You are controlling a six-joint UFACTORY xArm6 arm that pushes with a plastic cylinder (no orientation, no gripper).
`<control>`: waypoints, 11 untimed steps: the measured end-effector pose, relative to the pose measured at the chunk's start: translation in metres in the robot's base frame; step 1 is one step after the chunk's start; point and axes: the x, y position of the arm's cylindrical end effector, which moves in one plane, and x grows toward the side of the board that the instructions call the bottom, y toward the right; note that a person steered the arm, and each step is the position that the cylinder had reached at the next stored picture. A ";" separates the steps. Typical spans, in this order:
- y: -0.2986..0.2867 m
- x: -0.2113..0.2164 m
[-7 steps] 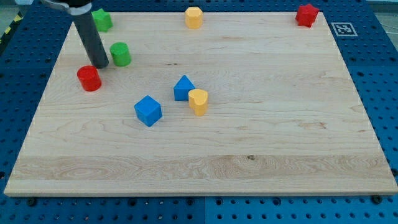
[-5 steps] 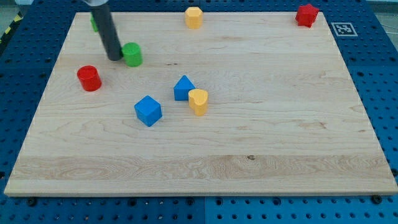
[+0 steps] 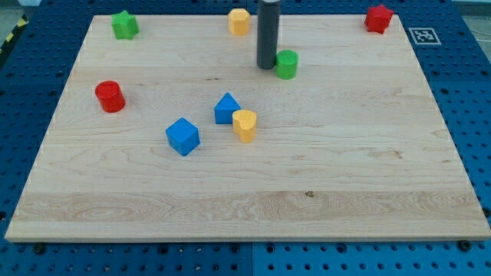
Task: Move the blue circle towards the center right
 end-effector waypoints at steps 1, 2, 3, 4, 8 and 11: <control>0.038 -0.001; 0.073 -0.001; 0.092 -0.001; 0.092 0.005; 0.099 0.070; 0.125 0.107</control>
